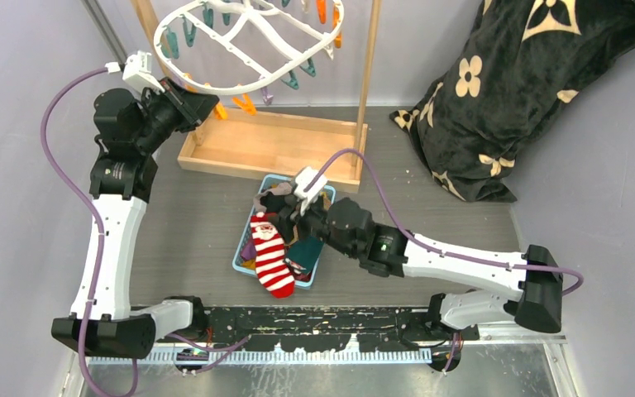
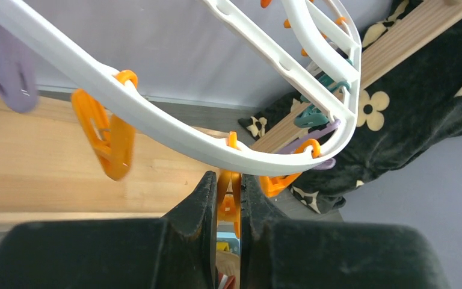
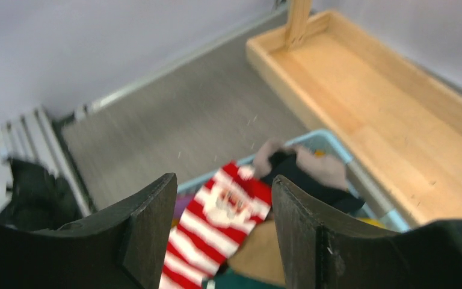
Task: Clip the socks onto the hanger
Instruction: Open the clamp at the hanger.
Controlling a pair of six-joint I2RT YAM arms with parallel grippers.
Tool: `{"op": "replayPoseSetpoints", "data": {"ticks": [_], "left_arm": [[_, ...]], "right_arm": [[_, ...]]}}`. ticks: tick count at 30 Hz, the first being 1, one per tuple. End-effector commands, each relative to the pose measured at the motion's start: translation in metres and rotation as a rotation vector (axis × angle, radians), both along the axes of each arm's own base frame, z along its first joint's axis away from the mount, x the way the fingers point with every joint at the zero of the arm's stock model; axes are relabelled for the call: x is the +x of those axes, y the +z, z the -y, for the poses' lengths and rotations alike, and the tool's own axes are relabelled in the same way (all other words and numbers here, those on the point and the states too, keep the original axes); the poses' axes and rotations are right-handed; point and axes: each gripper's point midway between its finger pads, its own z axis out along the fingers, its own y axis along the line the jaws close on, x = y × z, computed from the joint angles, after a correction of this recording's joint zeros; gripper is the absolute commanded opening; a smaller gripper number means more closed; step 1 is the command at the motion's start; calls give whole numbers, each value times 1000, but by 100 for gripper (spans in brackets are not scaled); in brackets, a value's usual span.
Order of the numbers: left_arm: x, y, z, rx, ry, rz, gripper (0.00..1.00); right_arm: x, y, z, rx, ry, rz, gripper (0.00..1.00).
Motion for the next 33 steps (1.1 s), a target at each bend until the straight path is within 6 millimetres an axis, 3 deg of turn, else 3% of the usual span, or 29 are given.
{"op": "replayPoseSetpoints", "data": {"ticks": [1,5,7,10,14,17,28,33], "left_arm": [[-6,21,-10,22,57,60,0],[-7,20,-9,15,55,55,0],[-6,19,-8,14,53,52,0],[-6,19,-8,16,48,54,0],[-9,20,-7,25,42,61,1],[-10,21,-8,29,45,67,0],[-8,22,-8,20,44,68,0],[-8,25,-7,16,42,75,0]], "right_arm": [[-33,-40,8,-173,79,-27,64],[-75,-69,5,-297,202,24,64],[-87,-85,6,-367,216,52,65],[-72,-88,8,-343,113,-9,67],[-34,-57,-11,-93,74,-210,71],[-20,-53,-27,-127,12,-196,71],[11,-102,-74,-598,-309,-15,64],[16,-116,-83,-702,-357,48,59]]}}
